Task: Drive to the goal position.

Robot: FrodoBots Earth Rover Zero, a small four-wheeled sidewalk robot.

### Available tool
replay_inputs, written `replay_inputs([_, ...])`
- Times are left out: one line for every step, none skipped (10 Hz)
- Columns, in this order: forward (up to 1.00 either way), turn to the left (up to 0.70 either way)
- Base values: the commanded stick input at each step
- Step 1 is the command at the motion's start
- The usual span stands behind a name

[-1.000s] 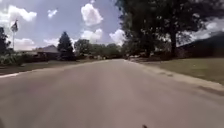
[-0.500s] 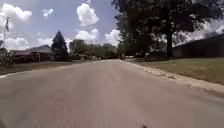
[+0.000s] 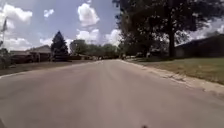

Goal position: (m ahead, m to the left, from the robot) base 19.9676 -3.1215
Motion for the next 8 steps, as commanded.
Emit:
replay_inputs([0.85, 0.0])
replay_inputs([0.85, 0.0])
replay_inputs([0.85, 0.0])
replay_inputs([0.85, 0.0])
replay_inputs([0.85, 0.0])
replay_inputs([0.85, 0.0])
replay_inputs([0.85, 0.0])
replay_inputs([0.85, 0.0])
